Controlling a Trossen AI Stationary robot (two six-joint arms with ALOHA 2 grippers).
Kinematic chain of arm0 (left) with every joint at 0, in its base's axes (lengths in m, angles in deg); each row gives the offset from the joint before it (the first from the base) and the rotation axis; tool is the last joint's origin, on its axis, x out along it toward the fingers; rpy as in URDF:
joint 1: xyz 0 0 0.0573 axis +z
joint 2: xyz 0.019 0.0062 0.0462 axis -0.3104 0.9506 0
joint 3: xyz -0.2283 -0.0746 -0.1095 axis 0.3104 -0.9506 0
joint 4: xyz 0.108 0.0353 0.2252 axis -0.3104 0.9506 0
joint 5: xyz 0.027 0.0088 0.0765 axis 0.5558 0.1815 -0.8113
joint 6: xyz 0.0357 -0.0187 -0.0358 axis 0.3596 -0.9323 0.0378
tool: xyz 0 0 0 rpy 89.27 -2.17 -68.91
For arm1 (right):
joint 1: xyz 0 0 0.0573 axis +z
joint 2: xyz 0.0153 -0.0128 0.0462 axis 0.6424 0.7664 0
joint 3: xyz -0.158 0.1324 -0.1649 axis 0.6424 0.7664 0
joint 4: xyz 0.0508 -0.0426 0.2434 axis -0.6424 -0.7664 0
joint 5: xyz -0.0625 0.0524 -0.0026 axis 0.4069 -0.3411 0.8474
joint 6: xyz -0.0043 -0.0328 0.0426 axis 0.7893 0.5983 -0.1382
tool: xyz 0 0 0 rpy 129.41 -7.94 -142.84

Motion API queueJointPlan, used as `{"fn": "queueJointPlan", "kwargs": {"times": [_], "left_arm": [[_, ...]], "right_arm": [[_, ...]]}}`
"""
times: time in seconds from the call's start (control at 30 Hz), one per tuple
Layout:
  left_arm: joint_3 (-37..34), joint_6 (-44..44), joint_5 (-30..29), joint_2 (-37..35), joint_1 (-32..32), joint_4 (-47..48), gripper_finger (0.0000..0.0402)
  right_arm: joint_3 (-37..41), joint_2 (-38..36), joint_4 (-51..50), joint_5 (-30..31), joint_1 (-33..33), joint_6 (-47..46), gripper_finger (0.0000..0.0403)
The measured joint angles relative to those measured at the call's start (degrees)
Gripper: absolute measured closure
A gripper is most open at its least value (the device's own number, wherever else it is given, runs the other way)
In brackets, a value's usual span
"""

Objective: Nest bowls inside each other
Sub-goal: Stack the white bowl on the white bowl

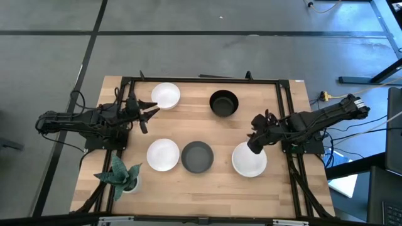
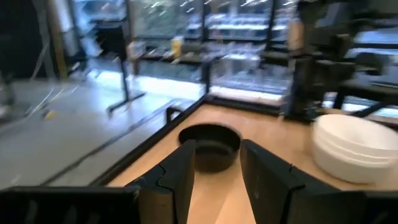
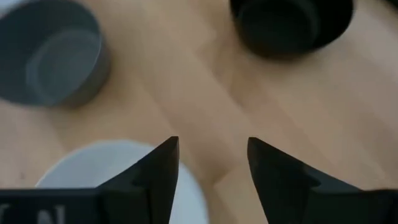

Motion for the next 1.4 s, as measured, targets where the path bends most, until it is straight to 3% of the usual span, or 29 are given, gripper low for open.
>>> {"fn": "queueJointPlan", "kwargs": {"times": [0.13,0.43,0.57,0.8,0.97,1.13,1.4], "left_arm": [[0.01,4.35,5.33,0.02,-0.02,-0.87,0.0278],[0.22,5.26,8.70,5.87,-0.02,-0.13,0.0278],[4.97,4.80,10.62,11.10,-0.62,7.30,0.0278],[18.70,-7.67,13.53,22.14,-1.40,30.32,0.0278],[22.12,-16.80,22.60,30.24,-1.44,32.56,0.0278],[22.32,-8.88,23.99,37.53,-3.28,33.28,0.0278],[22.32,-3.87,23.95,43.69,-5.22,34.41,0.0278]], "right_arm": [[-0.07,0.02,1.19,3.43,-0.02,0.16,0.0210],[-0.05,0.02,1.83,4.92,-0.02,-0.12,0.0210],[-0.05,0.02,2.30,4.97,-0.71,-0.14,0.0210],[-0.06,0.02,2.93,4.98,-2.75,-0.14,0.0210],[-0.07,0.02,4.57,5.00,-3.95,2.73,0.0210],[-0.07,0.02,5.97,5.08,-4.87,5.67,0.0210],[-0.05,0.02,5.93,4.52,-5.03,7.17,0.0210]]}}
